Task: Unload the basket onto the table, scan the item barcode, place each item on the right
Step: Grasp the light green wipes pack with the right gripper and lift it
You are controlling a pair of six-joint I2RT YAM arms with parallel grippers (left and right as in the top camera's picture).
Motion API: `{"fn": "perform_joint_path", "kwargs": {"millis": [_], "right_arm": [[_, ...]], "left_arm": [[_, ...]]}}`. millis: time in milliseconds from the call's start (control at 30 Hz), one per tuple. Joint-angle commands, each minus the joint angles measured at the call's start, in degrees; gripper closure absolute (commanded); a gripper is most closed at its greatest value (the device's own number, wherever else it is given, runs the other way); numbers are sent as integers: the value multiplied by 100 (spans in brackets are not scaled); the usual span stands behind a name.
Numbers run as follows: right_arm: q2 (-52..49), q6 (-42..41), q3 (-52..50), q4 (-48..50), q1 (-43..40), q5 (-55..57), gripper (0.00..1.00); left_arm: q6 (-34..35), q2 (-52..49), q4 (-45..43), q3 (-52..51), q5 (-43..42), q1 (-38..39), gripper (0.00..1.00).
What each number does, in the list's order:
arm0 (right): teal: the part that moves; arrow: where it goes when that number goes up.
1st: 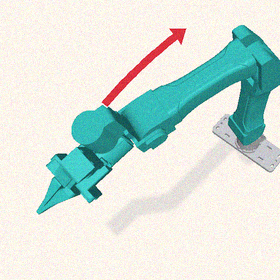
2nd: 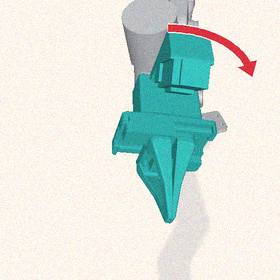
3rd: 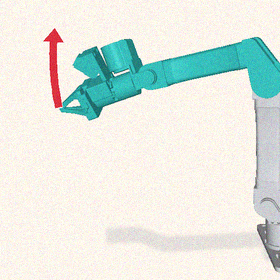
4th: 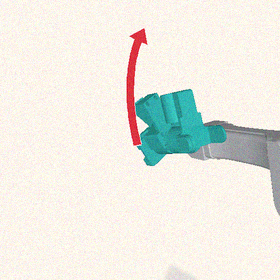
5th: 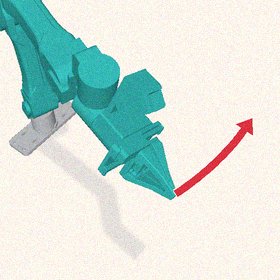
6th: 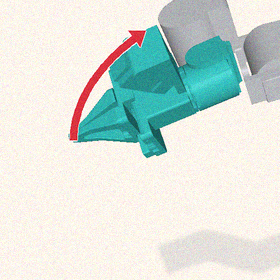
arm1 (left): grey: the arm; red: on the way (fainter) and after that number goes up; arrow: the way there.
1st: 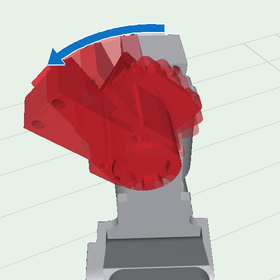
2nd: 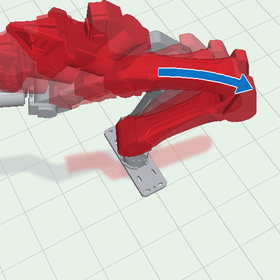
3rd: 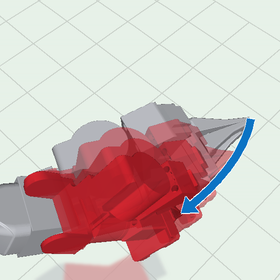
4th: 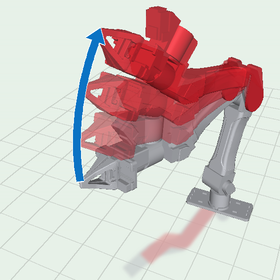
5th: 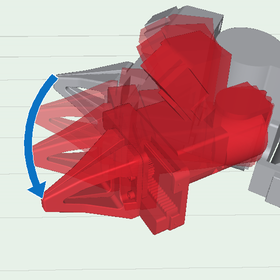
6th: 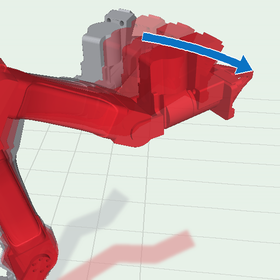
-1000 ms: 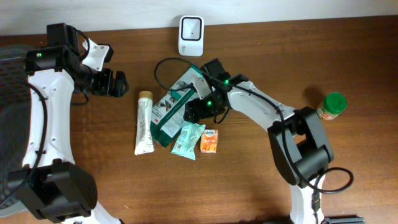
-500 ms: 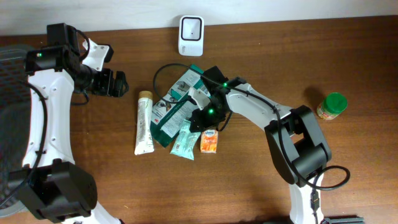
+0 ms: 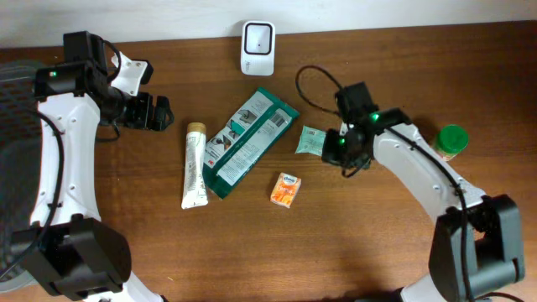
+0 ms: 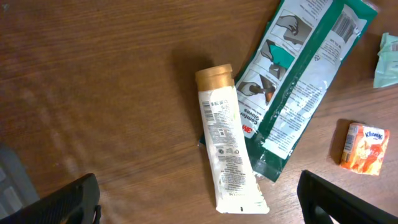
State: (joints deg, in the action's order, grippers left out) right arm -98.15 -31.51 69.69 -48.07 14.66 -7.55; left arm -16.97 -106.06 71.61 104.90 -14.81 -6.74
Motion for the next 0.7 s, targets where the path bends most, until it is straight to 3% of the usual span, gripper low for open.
{"fn": "perform_joint_path", "kwargs": {"millis": [0,67,233,500,533,567,633,667], "right_arm": [[7,-92,-55,76,-212,-116,90],[0,-63,-26,181,-778,-745,36],[-868,691,-26,964,-1344,-2076,26],[-1694,728,-28,2006,-1233,-2483,27],[-1818,728,-28,2046,-1202,-2481,32],[-1906,728,-28,2048,-1193,-2524,38],[-1923,726,-26,2046,-1207,-2531,80],[-1921,728,-24,2046,-1204,-2555,85]], "left_arm": [[-68,118,7,68,-83,-24,1],[-68,118,7,68,-83,-24,1],[-68,118,4,68,-83,-24,1],[-68,118,7,68,-83,-24,1],[-68,118,7,68,-83,-24,1],[-70,118,7,68,-83,-24,1],[-68,118,7,68,-83,-24,1],[-68,118,7,68,-83,-24,1]]}}
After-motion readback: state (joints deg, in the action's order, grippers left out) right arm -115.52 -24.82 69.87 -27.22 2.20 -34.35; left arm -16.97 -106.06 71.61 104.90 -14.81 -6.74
